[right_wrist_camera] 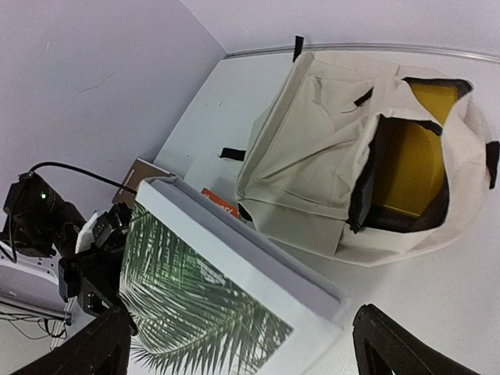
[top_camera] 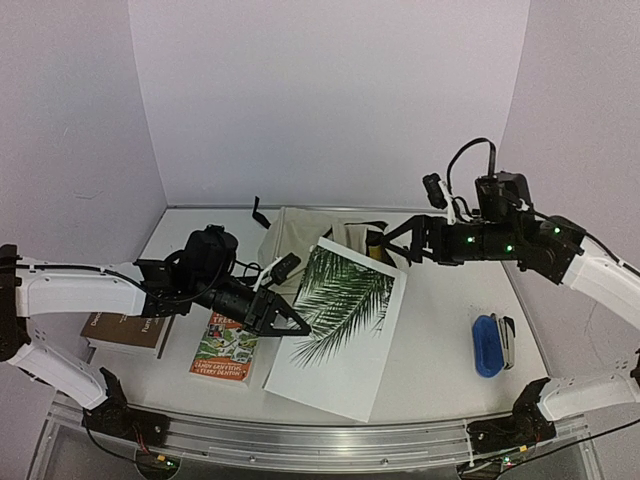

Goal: Pack the student bag
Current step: Pick up the book from the center of the board.

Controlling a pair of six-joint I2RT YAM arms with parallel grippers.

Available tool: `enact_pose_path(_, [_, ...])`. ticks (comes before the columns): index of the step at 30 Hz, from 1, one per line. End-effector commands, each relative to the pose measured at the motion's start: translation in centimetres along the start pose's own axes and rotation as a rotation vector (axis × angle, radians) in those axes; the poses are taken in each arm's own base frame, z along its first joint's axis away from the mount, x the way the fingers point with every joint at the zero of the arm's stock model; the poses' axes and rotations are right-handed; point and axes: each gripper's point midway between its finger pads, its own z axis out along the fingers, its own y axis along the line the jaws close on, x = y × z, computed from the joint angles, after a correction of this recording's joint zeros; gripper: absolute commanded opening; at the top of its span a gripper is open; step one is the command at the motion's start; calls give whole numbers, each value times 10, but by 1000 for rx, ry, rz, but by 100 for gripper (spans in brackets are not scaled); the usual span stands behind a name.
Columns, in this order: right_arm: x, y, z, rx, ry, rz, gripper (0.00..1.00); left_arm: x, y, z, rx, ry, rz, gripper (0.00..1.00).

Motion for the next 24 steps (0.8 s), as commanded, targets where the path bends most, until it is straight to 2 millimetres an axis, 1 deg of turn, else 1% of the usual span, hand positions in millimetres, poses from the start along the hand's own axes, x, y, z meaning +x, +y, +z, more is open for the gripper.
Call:
enact_pose_path(1, [26,9,17,-61,203,-103,98,8,-45,-9,142,118,140,15])
enact_pose_path(4, [37,11,25,-92,279,-129,98,15,-53,-11,190,172,163,15])
enact_pose_path(9, [52,33,34,-250,385,-130,98,27,-59,-14,238,256,175,15])
enact_pose_path(12, [61,41,36,-319,438,-120,98,32,-62,-15,261,289,182,14])
enact_pose_path(16, [75,50,36,-416,502,-98,98,34,-65,-15,295,313,198,14])
enact_pose_path(20, [87,54,36,-473,549,-86,92,34,-64,-14,303,322,212,14])
enact_pose_path(24, [99,57,32,-530,585,-79,89,34,-63,-11,326,345,206,14])
